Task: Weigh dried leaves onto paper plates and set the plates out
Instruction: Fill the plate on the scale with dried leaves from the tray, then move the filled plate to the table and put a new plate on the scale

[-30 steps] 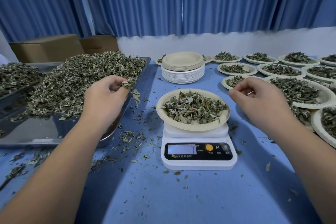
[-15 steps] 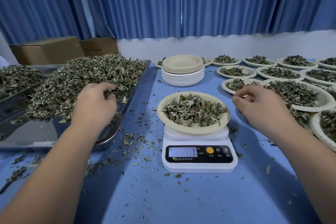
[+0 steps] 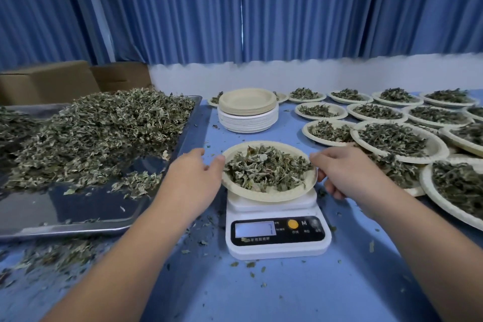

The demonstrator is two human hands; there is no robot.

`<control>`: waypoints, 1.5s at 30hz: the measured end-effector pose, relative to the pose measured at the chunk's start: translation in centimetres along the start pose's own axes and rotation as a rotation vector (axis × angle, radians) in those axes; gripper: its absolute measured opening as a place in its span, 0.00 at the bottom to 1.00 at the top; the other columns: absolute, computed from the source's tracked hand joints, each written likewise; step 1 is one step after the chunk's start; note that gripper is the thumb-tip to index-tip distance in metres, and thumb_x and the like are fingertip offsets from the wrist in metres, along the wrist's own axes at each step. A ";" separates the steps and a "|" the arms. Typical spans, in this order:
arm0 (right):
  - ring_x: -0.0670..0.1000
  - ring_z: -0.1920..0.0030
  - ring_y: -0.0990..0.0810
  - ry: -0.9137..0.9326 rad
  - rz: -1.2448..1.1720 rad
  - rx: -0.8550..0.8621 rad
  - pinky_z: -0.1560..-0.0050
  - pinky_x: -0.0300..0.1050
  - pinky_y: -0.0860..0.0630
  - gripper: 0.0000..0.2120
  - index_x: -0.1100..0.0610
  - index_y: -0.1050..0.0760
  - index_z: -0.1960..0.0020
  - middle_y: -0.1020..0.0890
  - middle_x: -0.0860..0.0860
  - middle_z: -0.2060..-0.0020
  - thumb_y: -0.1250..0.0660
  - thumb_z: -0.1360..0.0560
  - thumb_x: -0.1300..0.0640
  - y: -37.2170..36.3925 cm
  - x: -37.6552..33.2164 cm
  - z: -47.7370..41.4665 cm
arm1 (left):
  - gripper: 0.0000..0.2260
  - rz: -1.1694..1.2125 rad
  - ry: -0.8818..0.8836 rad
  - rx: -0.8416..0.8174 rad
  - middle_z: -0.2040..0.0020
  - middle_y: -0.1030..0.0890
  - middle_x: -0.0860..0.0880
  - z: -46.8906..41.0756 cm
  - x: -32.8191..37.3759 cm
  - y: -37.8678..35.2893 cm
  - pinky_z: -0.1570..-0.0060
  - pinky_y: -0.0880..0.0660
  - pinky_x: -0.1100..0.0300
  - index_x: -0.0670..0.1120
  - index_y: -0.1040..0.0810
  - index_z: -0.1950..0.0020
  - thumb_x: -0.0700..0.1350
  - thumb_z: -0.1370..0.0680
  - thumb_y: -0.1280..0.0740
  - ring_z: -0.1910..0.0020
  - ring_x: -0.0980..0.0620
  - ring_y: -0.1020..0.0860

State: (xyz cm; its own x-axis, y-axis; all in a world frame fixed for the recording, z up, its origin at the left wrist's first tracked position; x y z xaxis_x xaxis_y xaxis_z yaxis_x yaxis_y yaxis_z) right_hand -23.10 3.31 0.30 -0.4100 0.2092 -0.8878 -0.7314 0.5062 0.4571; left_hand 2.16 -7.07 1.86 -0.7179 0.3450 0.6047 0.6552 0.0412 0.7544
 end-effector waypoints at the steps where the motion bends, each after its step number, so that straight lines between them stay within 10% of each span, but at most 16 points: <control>1: 0.51 0.80 0.31 -0.053 -0.052 -0.024 0.77 0.40 0.34 0.10 0.55 0.22 0.57 0.25 0.53 0.78 0.35 0.22 0.50 -0.3 0.4 0.1 | 0.24 0.022 0.038 -0.048 0.39 0.22 0.46 0.0 -0.3 -0.5 0.45 0.32 0.55 0.45 0.29 0.29 0.58 0.19 0.42 0.38 0.47 0.26; 6: 0.53 0.75 0.32 -0.193 -0.272 -0.075 0.72 0.44 0.38 0.06 0.57 0.25 0.54 0.28 0.55 0.76 0.36 0.23 0.55 -1.6 1.3 0.6 | 0.18 0.215 0.028 -0.103 0.57 0.20 0.41 0.5 0.3 -1.3 0.60 0.34 0.56 0.43 0.25 0.57 0.55 0.18 0.42 0.59 0.49 0.26; 11: 0.48 0.79 0.33 -0.191 -0.498 -0.034 0.80 0.39 0.38 0.04 0.64 0.26 0.54 0.31 0.55 0.74 0.39 0.23 0.66 -1.0 0.4 1.8 | 0.14 0.417 -0.042 -0.059 0.62 0.20 0.57 1.3 2.1 0.0 0.60 0.32 0.66 0.55 0.25 0.64 0.51 0.19 0.39 0.61 0.63 0.26; 15: 0.47 0.80 0.34 -0.178 -0.549 0.014 0.80 0.38 0.38 0.04 0.61 0.27 0.56 0.31 0.54 0.74 0.39 0.24 0.66 2.3 -0.4 3.5 | 0.11 0.601 -0.099 -0.064 0.66 0.21 0.68 3.1 4.7 0.4 0.66 0.33 0.68 0.59 0.20 0.57 0.51 0.19 0.39 0.65 0.69 0.24; 31: 0.49 0.78 0.32 -0.236 -0.426 0.374 0.77 0.38 0.32 0.08 0.60 0.25 0.44 0.29 0.55 0.74 0.37 0.23 0.65 29.6 5.8 17.8 | 0.09 0.910 -0.213 -0.547 0.70 0.22 0.54 15.3 25.9 -11.2 0.71 0.33 0.60 0.53 0.18 0.54 0.46 0.19 0.38 0.73 0.55 0.27; 37: 0.46 0.83 0.32 -0.261 -0.539 0.568 0.81 0.33 0.35 0.04 0.62 0.27 0.54 0.28 0.53 0.77 0.40 0.23 0.67 39.2 9.0 23.2 | 0.08 1.216 -0.036 -0.946 0.58 0.18 0.46 21.0 36.5 -15.5 0.75 0.29 0.63 0.45 0.22 0.47 0.47 0.18 0.39 0.71 0.52 0.21; 45: 0.47 0.83 0.31 -0.340 -0.671 0.844 0.83 0.31 0.36 0.09 0.61 0.35 0.57 0.35 0.54 0.67 0.46 0.19 0.67 47.2 15.8 24.8 | 0.10 1.290 0.075 -0.969 0.61 0.16 0.48 23.1 40.1 -18.0 0.75 0.27 0.62 0.47 0.25 0.39 0.48 0.19 0.37 0.70 0.52 0.20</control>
State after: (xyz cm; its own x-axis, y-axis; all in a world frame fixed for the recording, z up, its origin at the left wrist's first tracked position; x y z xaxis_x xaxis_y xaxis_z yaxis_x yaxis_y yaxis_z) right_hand -50.64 51.26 6.50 0.1904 -0.1664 -0.9675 -0.0928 0.9781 -0.1865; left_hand -32.99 27.69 6.66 0.1370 -0.3661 0.9204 0.4344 -0.8129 -0.3880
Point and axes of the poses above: each hand's wrist, its own z-axis away from the middle knuckle, its own y-axis out of the back of the hand, x = y × z, the point moved 8 cm from there along -z, towards the middle knuckle
